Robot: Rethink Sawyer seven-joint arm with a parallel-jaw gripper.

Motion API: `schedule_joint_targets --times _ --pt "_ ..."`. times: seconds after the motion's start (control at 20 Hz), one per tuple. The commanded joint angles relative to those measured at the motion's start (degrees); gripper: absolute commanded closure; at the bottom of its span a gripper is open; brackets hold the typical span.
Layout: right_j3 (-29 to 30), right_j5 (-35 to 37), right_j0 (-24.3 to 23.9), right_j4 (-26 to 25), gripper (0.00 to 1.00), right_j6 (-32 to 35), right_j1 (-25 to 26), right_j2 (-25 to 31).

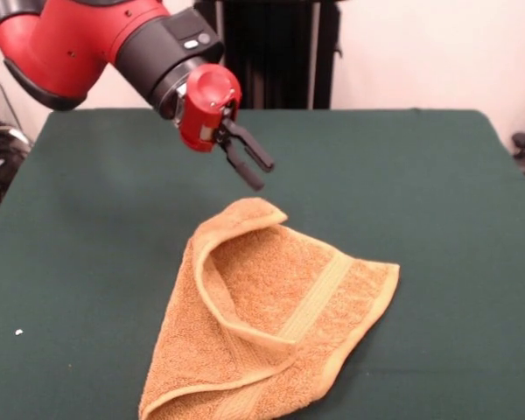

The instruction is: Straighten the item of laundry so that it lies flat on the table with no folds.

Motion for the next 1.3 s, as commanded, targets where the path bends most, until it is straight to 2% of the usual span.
schedule_joint_targets --times 0.05,0.25,0.35,0.45,0.55,0.7,1.0,1.1,1.2,1.3 --pt "-0.63 8.01 3.55 -2.72 0.0 -18.07 -1.61 0.2" --pt "-0.75 8.18 4.63 -2.56 0.0 -17.28 -3.14 0.89" --pt "-0.94 7.32 6.63 -2.87 0.0 -15.07 -6.57 1.59" --pt "-2.05 5.66 11.26 -3.67 0.0 -10.02 -13.62 1.65" --pt "-2.75 5.41 14.12 -3.4 0.0 -6.95 -17.67 1.16" --pt "-4.25 7.48 21.41 -0.22 0.0 1.38 -28.57 -0.57" --pt "-6.79 21.19 32.26 9.59 0.0 9.1 -46.01 -8.82" --pt "-8.3 23.17 35.8 11.42 0.0 11.38 -48.59 -12.08" --pt "-10.0 23.92 38.33 12.34 0.0 11.63 -48.69 -14.38" --pt "-14.42 24.2 42.64 11.49 0.0 11.75 -45.59 -17.56"
